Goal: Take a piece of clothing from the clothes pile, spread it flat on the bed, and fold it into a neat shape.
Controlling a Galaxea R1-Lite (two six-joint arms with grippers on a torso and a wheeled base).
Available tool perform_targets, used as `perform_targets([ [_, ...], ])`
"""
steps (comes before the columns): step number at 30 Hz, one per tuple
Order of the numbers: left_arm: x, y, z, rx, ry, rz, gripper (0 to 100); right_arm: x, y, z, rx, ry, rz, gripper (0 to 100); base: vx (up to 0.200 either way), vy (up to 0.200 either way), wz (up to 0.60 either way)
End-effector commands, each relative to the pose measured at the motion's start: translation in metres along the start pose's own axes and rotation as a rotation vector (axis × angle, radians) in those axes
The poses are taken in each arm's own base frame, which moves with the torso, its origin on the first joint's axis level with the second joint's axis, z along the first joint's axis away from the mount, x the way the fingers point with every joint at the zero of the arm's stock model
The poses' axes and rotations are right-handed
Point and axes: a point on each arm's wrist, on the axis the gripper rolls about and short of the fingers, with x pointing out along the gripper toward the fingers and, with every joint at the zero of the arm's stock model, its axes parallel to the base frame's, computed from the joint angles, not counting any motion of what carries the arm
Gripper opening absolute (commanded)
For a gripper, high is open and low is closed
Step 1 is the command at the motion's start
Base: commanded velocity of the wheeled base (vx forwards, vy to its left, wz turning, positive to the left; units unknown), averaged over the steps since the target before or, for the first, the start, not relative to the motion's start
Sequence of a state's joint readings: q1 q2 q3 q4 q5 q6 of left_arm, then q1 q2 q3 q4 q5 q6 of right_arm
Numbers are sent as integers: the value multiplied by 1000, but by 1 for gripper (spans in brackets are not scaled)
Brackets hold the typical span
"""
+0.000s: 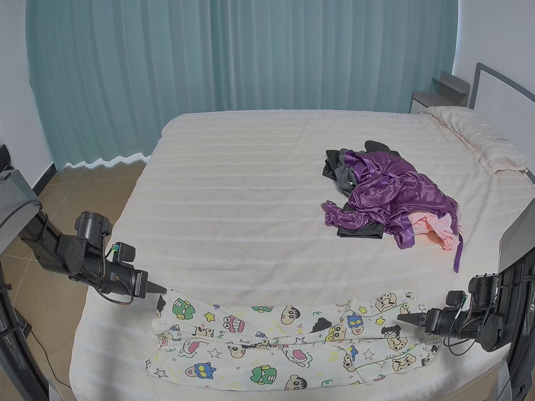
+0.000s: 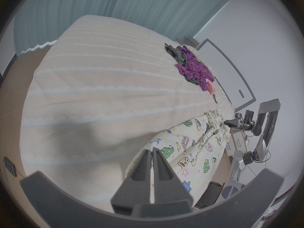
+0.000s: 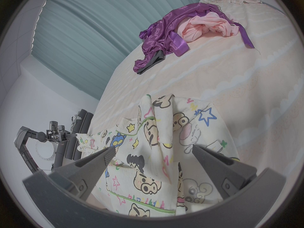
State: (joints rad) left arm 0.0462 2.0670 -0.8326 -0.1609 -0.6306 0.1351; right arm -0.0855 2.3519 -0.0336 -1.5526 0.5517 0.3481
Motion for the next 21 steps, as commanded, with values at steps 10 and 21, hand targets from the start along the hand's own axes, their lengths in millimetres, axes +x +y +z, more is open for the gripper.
perform_targets([
  [10, 31, 26, -14, -64, 99, 83, 100, 1, -1, 0, -2, -1, 1, 100, 0, 0, 0],
  [21, -2, 18, -8, -78, 17, 93, 100, 1, 0, 0, -3, -1, 2, 100, 0, 0, 0],
])
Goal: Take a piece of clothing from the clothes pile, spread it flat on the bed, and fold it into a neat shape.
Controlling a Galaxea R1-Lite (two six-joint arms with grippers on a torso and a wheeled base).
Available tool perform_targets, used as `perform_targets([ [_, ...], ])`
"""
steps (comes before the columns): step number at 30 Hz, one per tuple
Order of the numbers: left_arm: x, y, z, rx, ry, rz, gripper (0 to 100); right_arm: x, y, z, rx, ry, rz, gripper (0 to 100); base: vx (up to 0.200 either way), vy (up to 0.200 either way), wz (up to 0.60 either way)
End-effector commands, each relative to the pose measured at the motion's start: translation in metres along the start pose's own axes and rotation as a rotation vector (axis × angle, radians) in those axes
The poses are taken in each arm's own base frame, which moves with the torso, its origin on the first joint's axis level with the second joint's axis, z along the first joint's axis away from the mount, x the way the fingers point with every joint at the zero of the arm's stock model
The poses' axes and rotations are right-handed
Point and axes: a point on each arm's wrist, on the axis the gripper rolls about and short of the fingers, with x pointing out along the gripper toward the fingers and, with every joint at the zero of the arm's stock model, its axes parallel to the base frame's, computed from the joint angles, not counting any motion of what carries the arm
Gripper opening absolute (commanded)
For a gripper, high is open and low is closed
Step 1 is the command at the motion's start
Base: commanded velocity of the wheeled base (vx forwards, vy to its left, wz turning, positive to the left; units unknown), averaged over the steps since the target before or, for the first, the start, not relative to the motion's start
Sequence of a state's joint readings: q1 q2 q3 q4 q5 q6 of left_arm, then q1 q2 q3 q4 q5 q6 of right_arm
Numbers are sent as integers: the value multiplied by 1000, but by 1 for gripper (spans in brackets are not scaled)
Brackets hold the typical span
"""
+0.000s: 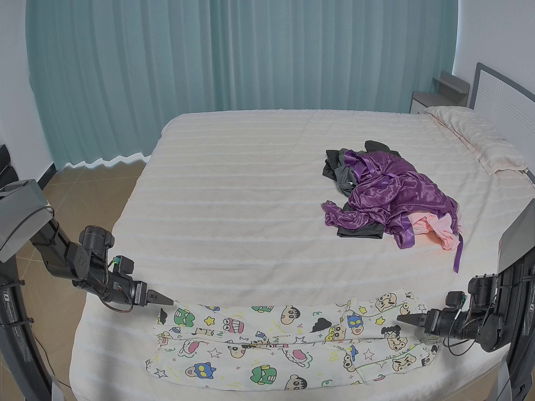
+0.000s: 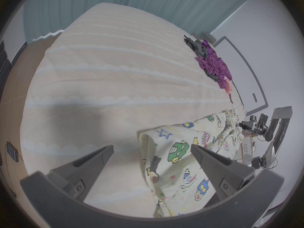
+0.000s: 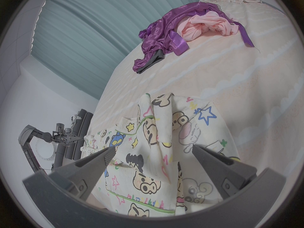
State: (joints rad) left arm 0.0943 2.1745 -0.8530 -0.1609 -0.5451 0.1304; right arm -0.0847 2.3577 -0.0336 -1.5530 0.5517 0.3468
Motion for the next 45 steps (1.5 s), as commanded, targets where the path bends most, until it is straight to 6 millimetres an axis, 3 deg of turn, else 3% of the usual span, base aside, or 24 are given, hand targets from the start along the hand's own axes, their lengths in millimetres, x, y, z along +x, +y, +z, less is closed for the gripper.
perform_targets([
  [1, -23, -20, 5, 7, -59, -25, 100, 0, 0, 1, -4, -5, 3, 100, 0, 0, 0],
  [5, -28, -43, 11, -3, -78, -62, 100, 0, 0, 1, -6, -5, 3, 100, 0, 0, 0],
  [6, -31, -66, 15, -31, -87, -89, 100, 0, 0, 0, -5, -4, 2, 100, 0, 0, 0],
  [8, -28, -84, 15, -44, -76, -114, 100, 0, 0, 0, -5, -4, 2, 100, 0, 0, 0],
  [13, -13, -104, 13, -54, -43, -107, 100, 0, 0, 0, -4, -3, 2, 100, 0, 0, 0],
  [18, 40, -107, -4, -79, -33, -13, 100, 0, 0, 0, -5, -4, 2, 100, 0, 0, 0],
  [24, 70, -124, -33, -80, -68, 48, 100, 0, 0, 0, -4, -3, 2, 100, 0, 0, 0],
  [28, 74, -137, -47, -106, -63, 78, 100, 0, 0, 0, -3, -2, 1, 100, 0, 0, 0],
  [34, 63, -137, -66, -109, -23, 111, 100, 0, 0, 0, -2, -3, 1, 100, 0, 0, 0],
  [45, 49, -131, -84, -117, -27, 243, 100, 0, -1, -1, -5, 2, 0, 100, 0, 0, 0],
])
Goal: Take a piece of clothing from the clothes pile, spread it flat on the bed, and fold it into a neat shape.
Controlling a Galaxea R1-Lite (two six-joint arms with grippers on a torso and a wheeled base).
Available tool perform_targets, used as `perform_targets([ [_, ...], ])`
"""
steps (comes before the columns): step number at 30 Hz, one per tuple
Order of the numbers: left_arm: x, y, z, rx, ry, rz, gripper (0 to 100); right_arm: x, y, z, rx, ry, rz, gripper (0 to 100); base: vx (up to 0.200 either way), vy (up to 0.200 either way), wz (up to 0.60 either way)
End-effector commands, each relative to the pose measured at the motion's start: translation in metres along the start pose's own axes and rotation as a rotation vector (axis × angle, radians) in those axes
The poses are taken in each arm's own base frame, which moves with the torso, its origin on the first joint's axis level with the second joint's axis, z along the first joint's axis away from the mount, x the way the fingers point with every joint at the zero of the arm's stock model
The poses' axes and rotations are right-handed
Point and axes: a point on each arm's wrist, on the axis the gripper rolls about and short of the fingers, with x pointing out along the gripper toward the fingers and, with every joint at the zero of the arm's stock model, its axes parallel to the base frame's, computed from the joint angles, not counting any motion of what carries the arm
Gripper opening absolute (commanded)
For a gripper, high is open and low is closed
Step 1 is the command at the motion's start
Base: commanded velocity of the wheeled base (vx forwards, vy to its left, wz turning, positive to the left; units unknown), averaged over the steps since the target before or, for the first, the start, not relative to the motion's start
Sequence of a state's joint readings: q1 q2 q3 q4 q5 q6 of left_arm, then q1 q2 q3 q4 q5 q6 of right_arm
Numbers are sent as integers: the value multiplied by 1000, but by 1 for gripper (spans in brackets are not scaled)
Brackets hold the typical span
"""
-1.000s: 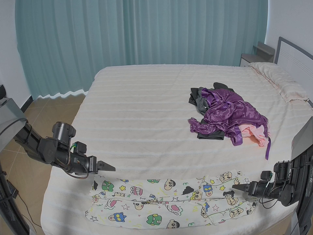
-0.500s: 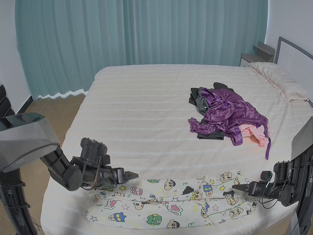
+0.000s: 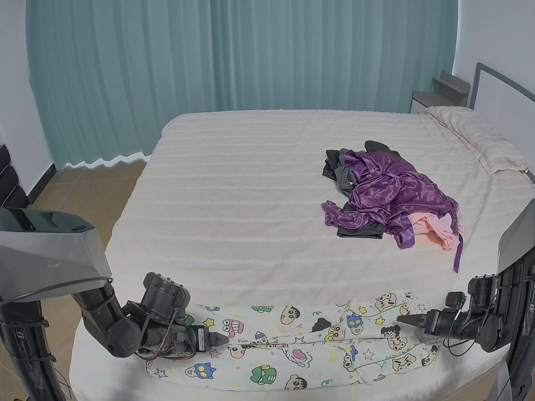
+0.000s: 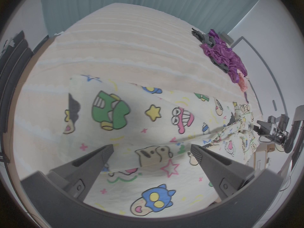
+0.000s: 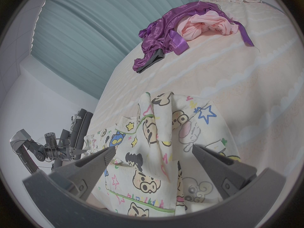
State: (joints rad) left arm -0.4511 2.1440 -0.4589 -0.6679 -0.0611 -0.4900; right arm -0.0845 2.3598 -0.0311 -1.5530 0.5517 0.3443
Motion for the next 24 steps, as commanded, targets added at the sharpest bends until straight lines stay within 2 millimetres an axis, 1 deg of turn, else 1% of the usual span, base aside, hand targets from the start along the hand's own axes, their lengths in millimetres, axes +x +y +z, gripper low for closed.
perform_targets([
  [1, -4, 3, -5, -2, -2, 32, 100, 1, 0, 0, -5, -2, 1, 100, 0, 0, 0],
  [3, -4, 4, -5, -4, -2, 42, 100, 1, -1, 0, -4, -1, 1, 100, 0, 0, 0],
  [5, -5, 8, -12, -5, 20, 62, 100, 0, 0, 0, -8, -5, 1, 100, 0, 0, 0],
  [8, -9, 12, -14, -14, 25, 69, 100, -3, 3, 6, -19, -38, 3, 100, 0, 0, 0],
  [9, -12, 13, -13, -26, 15, 67, 100, -7, 6, 10, -28, -64, 8, 100, 0, 0, 0],
  [10, -12, 13, -13, -26, 15, 67, 100, -7, 6, 10, -28, -64, 8, 100, 0, 0, 0],
  [11, -18, 18, -9, -85, -6, 69, 100, -17, 12, 19, -35, -117, 17, 100, 0, 0, 0],
  [15, -27, 23, 0, -199, -52, 53, 100, -26, 17, 27, -34, -179, 15, 100, 0, 0, 0],
  [17, -37, 26, 5, -246, -87, 26, 100, -24, 16, 26, -28, -170, 5, 100, 0, 0, 0],
  [19, -47, 30, 9, -278, -104, -11, 100, -19, 14, 20, -14, -133, -1, 100, 0, 0, 0],
  [22, -66, 42, 16, -339, -126, -102, 100, -6, 10, 12, -4, -79, -8, 100, 0, 0, 0],
  [24, -72, 49, 18, -368, -124, -151, 100, 2, 8, 9, 0, -56, -16, 100, 0, 0, 0],
])
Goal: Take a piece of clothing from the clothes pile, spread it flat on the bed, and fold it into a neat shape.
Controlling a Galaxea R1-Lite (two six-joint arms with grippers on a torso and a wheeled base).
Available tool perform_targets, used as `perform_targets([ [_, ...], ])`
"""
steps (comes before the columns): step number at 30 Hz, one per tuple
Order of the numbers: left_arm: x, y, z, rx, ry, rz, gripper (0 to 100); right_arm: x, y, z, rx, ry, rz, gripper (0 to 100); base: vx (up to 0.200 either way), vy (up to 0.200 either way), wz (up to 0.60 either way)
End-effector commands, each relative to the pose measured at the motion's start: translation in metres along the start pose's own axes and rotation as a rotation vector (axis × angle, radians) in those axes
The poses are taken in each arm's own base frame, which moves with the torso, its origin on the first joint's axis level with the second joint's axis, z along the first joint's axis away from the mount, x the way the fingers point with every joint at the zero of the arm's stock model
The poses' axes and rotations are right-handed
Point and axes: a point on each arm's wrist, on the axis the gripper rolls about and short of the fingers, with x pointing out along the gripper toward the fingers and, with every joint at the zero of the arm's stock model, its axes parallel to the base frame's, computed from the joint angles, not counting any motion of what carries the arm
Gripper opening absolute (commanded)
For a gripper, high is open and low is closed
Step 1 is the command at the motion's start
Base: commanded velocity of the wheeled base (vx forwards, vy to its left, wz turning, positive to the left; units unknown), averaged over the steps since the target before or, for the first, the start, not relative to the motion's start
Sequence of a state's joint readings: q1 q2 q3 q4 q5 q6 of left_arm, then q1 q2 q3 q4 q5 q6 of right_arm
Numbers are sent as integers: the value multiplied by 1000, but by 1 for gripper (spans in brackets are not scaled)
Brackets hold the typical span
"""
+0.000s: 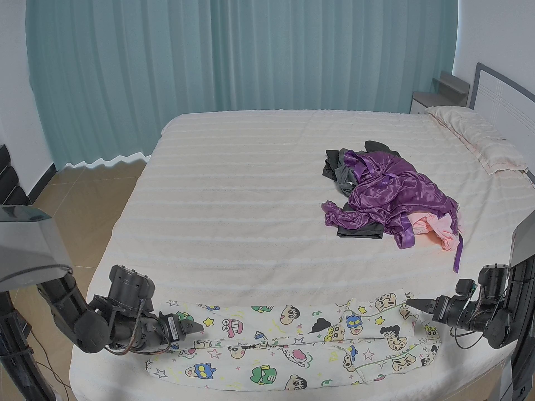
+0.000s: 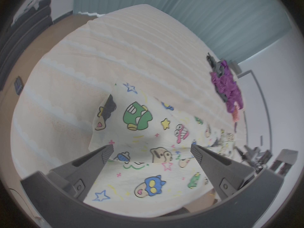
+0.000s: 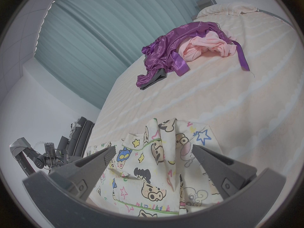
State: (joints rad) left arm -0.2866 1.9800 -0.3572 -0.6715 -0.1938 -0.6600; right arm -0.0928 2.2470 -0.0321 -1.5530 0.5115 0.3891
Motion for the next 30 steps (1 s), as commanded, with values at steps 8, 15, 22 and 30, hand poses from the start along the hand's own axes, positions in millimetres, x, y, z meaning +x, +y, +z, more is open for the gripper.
perform_targets([
  [8, -36, 29, 21, -146, 8, -204, 100, 33, -4, -19, -11, 102, -6, 100, 0, 0, 0],
  [15, -31, 36, 22, -163, 23, -197, 100, 38, -5, -19, -14, 101, -7, 0, 0, 0, 0],
  [22, -22, 42, 24, -168, 13, -188, 100, 29, -17, -13, 24, 61, -49, 0, 0, 0, 0],
  [30, -10, 48, 24, -174, -9, -137, 100, 27, -18, -12, 27, 55, -54, 0, 0, 0, 0],
])
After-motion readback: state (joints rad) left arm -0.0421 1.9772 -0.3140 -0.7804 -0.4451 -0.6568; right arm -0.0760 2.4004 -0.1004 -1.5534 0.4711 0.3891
